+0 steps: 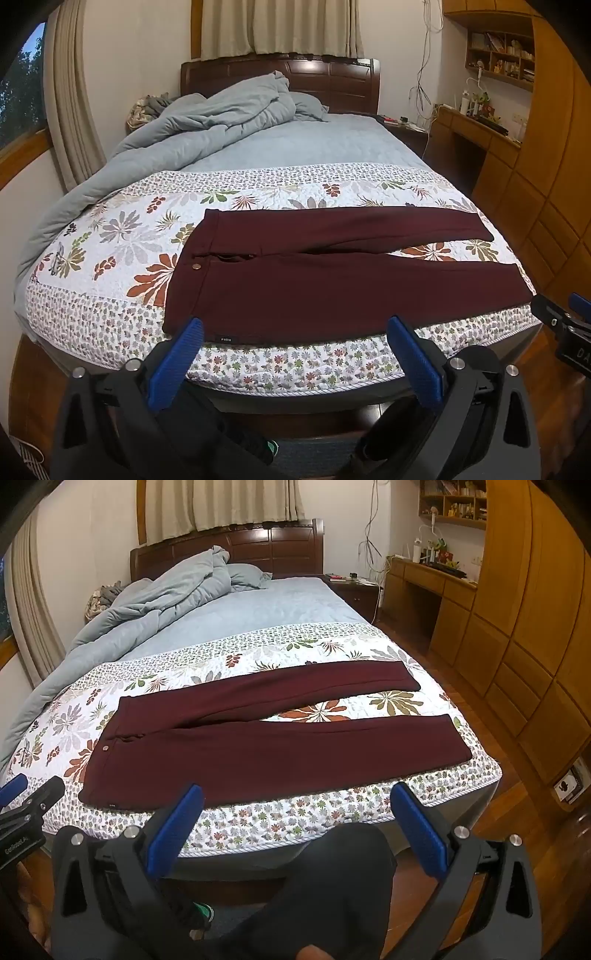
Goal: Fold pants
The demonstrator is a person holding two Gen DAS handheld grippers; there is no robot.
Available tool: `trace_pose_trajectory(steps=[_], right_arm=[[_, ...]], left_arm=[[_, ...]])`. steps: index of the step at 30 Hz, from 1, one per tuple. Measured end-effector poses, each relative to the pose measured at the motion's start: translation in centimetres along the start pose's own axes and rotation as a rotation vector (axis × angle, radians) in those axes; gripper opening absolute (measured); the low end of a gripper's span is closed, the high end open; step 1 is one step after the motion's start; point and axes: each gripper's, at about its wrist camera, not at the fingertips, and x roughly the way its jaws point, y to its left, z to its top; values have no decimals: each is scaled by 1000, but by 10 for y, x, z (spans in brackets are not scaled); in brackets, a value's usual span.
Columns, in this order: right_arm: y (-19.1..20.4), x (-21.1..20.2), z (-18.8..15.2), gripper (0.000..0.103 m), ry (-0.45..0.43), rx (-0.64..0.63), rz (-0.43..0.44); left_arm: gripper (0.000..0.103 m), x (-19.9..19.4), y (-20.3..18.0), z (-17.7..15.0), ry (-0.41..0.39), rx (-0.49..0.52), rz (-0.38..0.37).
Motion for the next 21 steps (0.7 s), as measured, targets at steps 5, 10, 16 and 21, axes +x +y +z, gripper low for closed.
trace_pose_trajectory(steps=[5, 10, 16, 21], right_arm=[[-1, 0, -1, 101, 0, -1, -2], [-3, 2, -1, 101, 2, -1, -2], [-6, 5, -4, 101, 2, 1, 0], [-4, 3, -4, 101, 3, 1, -1]], left_arm=[[99, -1, -1, -1, 2, 1, 0], [99, 1, -2, -2, 5, 1, -1], [99, 3, -1, -1, 5, -1, 0], [99, 4, -1, -2, 3, -1, 1]])
